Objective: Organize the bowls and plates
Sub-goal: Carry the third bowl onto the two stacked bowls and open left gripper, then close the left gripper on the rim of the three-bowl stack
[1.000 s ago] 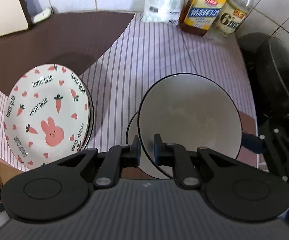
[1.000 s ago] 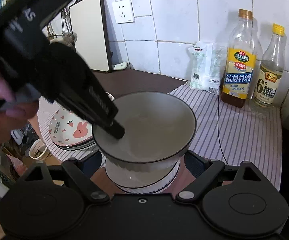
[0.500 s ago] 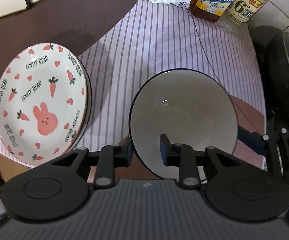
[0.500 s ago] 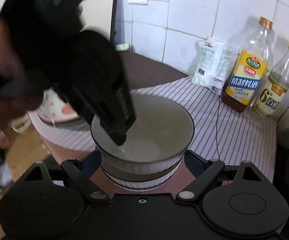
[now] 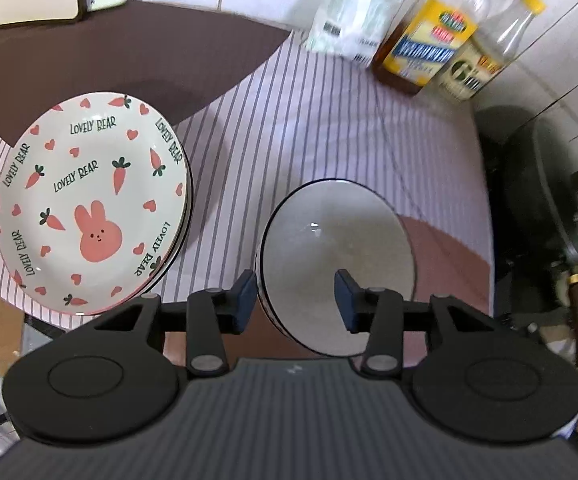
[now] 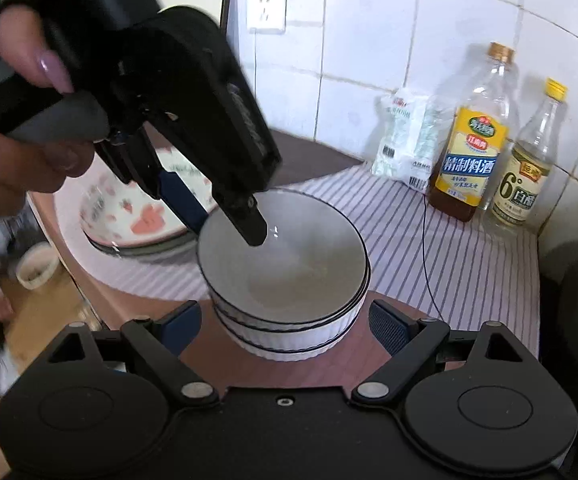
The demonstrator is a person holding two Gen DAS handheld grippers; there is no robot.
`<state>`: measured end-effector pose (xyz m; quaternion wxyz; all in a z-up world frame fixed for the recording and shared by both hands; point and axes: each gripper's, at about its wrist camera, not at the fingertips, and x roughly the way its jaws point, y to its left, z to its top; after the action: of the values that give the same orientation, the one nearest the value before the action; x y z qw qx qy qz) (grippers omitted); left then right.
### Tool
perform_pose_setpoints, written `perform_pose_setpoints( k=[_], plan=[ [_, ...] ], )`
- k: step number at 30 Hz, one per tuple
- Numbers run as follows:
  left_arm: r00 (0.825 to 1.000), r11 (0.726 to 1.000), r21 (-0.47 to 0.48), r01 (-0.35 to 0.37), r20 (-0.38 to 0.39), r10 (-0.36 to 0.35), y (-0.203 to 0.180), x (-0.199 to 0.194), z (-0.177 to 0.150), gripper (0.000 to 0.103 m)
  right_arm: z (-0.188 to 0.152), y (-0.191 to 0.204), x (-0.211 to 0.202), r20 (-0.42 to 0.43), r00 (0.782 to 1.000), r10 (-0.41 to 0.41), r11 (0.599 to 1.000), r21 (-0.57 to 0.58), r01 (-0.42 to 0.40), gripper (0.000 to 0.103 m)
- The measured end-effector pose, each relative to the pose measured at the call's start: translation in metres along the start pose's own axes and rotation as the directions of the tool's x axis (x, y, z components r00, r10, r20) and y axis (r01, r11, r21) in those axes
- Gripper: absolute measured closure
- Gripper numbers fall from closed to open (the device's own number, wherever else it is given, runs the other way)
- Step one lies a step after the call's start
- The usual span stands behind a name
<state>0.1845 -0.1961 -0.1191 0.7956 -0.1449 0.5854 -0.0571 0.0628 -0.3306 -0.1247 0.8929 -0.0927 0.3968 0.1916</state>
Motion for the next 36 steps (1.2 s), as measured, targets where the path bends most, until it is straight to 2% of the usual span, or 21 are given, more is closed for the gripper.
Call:
perform_pose_setpoints(
  k=[4, 9, 13, 16, 18, 23, 27, 30, 33, 36],
  plan=[
    [0.995, 0.997, -0.037, 0.072, 0.078, -0.069, 0.011, -0.017, -0.011, 0.052, -0.020, -0.001, -0.014, 0.069, 0.997, 0.027, 1.000, 0.012, -0.028, 0.009],
    [0.984, 0.987, -0.094, 0.134, 0.130, -0.121, 0.029, -0.017, -0.023, 0.050, -0.045, -0.008, 0.001, 0.060, 0.998, 0.035, 0.999, 0.029, -0.036, 0.009],
    [0.977, 0.969, -0.155, 0.190, 0.128, -0.171, 0.043, -0.007, -0.037, 0.045, -0.058, -0.011, 0.019, 0.037, 0.998, 0.041, 0.997, 0.061, -0.043, 0.009],
    [0.978, 0.956, -0.210, 0.205, 0.081, -0.191, 0.049, 0.009, -0.049, 0.043, -0.069, -0.001, 0.037, 0.030, 0.999, 0.013, 1.000, -0.015, -0.013, 0.009],
    [0.974, 0.939, -0.259, 0.228, 0.060, -0.219, 0.054, 0.021, -0.058, 0.043, -0.076, 0.006, 0.049, 0.049, 0.999, -0.004, 0.998, -0.069, 0.007, 0.009],
    [0.954, 0.893, -0.338, 0.297, 0.078, -0.288, 0.070, 0.039, -0.062, 0.042, -0.075, 0.007, 0.069, 0.090, 0.996, 0.010, 0.999, -0.036, -0.007, 0.009],
    [0.961, 0.913, -0.300, 0.276, 0.070, -0.268, 0.071, 0.052, -0.054, 0.043, -0.070, 0.008, 0.080, 0.127, 0.992, -0.001, 0.997, -0.075, 0.011, 0.009],
    [0.961, 0.922, -0.272, 0.275, 0.071, -0.266, 0.071, 0.062, -0.045, 0.045, -0.066, 0.002, 0.087, 0.149, 0.989, 0.011, 0.999, -0.048, -0.004, 0.009],
    [0.960, 0.931, -0.236, 0.279, 0.074, -0.269, 0.067, 0.070, -0.037, 0.061, -0.062, -0.005, 0.094, 0.154, 0.987, 0.039, 0.999, -0.011, -0.038, 0.008],
    [0.963, 0.946, -0.185, 0.267, 0.083, -0.255, 0.059, 0.073, -0.032, 0.064, -0.058, -0.012, 0.102, 0.139, 0.986, 0.087, 0.994, 0.055, -0.096, 0.007]
  ],
)
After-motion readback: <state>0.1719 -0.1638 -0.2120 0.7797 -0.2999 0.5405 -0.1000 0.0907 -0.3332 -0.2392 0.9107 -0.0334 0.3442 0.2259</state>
